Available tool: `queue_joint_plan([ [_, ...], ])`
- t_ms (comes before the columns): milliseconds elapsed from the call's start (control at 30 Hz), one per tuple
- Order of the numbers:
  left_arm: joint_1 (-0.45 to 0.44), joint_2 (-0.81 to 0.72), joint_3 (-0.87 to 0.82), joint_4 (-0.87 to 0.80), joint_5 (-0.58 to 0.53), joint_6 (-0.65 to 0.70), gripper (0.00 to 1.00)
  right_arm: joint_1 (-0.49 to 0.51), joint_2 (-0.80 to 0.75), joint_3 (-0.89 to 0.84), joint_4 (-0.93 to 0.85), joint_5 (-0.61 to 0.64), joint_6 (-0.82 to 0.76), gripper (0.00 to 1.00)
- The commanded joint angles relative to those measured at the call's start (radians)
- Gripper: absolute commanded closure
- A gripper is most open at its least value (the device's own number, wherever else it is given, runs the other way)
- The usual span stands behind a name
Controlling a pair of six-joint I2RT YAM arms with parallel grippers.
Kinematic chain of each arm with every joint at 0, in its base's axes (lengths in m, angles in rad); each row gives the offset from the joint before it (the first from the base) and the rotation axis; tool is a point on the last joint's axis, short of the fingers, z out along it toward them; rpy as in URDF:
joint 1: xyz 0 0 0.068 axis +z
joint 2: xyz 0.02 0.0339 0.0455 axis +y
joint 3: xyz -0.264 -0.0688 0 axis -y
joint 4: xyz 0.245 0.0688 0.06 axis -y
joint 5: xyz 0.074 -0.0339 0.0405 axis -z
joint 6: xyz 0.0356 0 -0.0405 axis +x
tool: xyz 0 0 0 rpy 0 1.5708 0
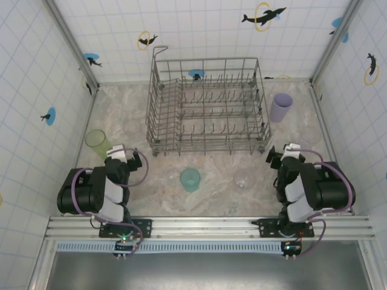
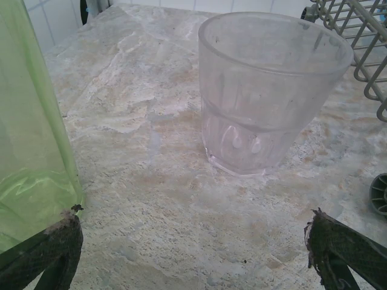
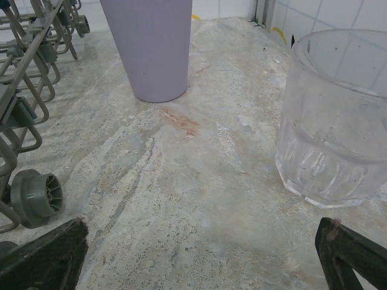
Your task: Load the cups into the dish rack
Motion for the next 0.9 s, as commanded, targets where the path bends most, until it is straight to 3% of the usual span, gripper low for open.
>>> queue_joint_plan([
  [0,0.006,0.006,-0.002,0.028,0.019,0.016,0.02,0.001,-0.015,-0.023,0.012,0.009,0.002,0.0],
  [700,0.009,0.007,-0.002,0.028,0.025,0.014,0.02,0.0,-0.017,-0.025,0.014,0.006,0.002,0.0],
  [867,0.009,0.007,-0.001,0.026,0.027,0.014,0.03,0.0,-0.032,-0.029,0.003,0.062,0.026,0.0],
])
